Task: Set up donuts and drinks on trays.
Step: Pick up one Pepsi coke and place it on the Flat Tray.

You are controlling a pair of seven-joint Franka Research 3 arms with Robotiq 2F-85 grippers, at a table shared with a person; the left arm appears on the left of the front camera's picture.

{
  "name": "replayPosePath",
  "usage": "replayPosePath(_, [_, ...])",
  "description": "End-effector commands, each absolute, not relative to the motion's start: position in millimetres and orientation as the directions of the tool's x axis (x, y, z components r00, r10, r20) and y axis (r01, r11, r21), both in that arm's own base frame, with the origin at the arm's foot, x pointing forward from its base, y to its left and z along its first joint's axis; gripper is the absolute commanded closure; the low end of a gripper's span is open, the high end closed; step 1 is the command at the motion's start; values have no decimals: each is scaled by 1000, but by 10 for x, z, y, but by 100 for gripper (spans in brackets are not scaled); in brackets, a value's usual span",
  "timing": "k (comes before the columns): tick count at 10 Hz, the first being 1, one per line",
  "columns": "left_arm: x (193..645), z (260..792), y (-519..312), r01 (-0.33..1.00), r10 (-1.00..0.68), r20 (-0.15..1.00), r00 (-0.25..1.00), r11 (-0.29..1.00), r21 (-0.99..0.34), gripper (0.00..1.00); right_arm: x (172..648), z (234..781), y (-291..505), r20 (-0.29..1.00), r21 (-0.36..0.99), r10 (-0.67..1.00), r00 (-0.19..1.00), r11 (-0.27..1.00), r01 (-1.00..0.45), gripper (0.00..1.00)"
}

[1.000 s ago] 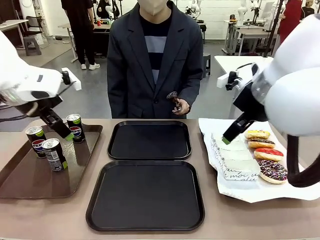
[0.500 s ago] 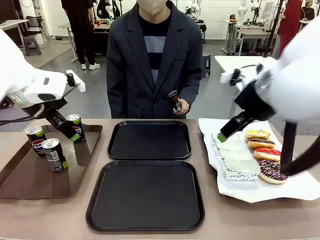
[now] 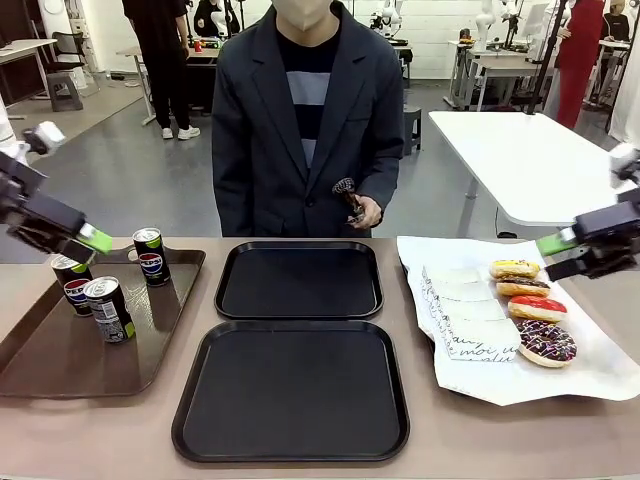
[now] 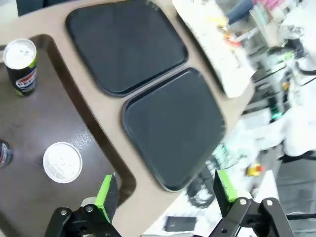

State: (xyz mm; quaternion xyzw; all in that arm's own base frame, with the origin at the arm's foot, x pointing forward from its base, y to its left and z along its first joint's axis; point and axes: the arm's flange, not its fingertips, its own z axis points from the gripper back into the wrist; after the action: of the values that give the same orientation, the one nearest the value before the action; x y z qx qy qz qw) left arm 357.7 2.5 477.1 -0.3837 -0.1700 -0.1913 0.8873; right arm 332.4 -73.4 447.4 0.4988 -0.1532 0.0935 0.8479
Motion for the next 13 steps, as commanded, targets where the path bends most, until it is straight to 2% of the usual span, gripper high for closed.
replayPosePath(1, [3750, 4774, 442, 373, -66, 411, 909, 569, -733, 0, 3420, 4363, -1065, 256, 913, -156, 954, 364, -186, 0])
replayPosePath(4, [3669, 4695, 980, 303, 19, 373, 928, 547, -781, 0, 3263, 4200, -1535, 202, 934, -231, 952, 338, -116, 0])
replayPosePath(7, [3599, 4558, 1464, 260, 122, 347, 930, 447, -856, 0, 3112, 4097, -1788, 179, 943, -290, 940, 322, -81, 0])
replayPosePath(9, [3510, 4462, 1697, 219, 198, 325, 925, 423, -879, 0, 3141, 4109, -1705, 196, 915, -293, 936, 399, -66, 0])
replayPosePath(10, [3495, 4422, 1748, 193, 200, 314, 928, 465, -864, 0, 3061, 4066, -1823, 155, 940, -292, 944, 338, -50, 0])
replayPosePath(13, [3462, 4474, 1644, 210, 179, 313, 933, 438, -874, 0, 3061, 4066, -1823, 155, 940, -292, 944, 338, -50, 0])
